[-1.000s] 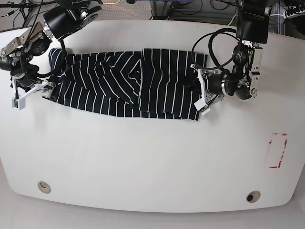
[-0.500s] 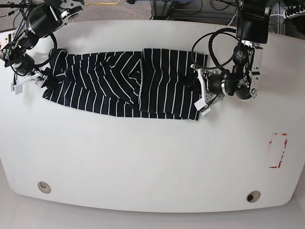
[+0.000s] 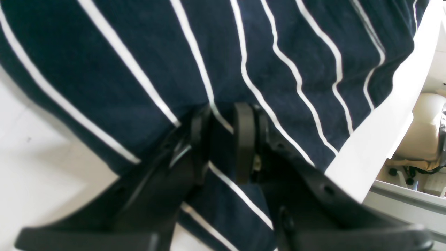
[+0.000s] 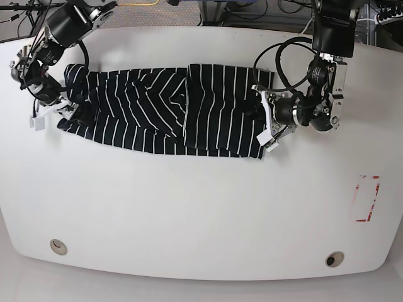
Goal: Fold the T-shirt properly
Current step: 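Grasp the other strip end with the right gripper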
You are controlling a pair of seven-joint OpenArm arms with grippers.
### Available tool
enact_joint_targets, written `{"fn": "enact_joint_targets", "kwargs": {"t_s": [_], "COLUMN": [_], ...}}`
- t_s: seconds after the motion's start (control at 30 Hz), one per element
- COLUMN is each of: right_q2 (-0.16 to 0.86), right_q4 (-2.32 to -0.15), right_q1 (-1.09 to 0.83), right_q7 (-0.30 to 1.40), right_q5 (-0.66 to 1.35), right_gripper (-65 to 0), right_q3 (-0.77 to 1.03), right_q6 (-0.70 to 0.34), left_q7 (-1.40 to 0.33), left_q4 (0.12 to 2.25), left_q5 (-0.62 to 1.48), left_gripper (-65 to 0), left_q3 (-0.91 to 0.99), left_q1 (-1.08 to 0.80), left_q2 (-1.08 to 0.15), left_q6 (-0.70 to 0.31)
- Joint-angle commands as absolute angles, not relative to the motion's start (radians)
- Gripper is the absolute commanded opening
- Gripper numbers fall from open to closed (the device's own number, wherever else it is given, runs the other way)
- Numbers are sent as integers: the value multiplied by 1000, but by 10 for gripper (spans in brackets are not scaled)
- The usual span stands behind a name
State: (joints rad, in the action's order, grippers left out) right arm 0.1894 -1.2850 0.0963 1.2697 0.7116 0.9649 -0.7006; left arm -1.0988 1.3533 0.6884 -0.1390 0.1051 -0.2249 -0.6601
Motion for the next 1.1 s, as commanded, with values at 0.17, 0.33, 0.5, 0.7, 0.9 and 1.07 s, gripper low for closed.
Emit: {"fn": "enact_joint_targets", "kwargs": {"t_s": [0.17, 0.33, 0.5, 0.7, 0.9, 1.07], "right_q2": [137, 143, 183, 196, 193, 189], "right_q4": [-1357, -1362, -1417, -1661, -1925, -2022], "right_q1": [87, 90, 87, 28, -33, -62], "right_q7": [1314, 1310, 1303, 1313, 1343, 1343], "right_q5": [670, 670, 671, 680, 670, 677], "right_gripper": [-151, -460, -601, -602, -602, -602], "right_q3": [941, 940, 905, 806, 665, 545], "right_q6": [-698, -698, -698, -698, -698, -698], "left_q7": [-1150, -1150, -1150, -1150, -1152, -1152], "left_q4": [1348, 1348, 1348, 1342, 1310, 1282], "left_q5": [599, 599, 598, 598, 598, 598], "left_gripper": [-542, -542, -542, -542, -542, -542], "left_q3": [-140, -140, -140, -145, -145, -145], "left_q1": [107, 107, 113, 136, 166, 182], "left_q2": [-236, -234, -229, -226, -194, -182], "left_q6": [-639, -639, -636, -539, -483, -478]}}
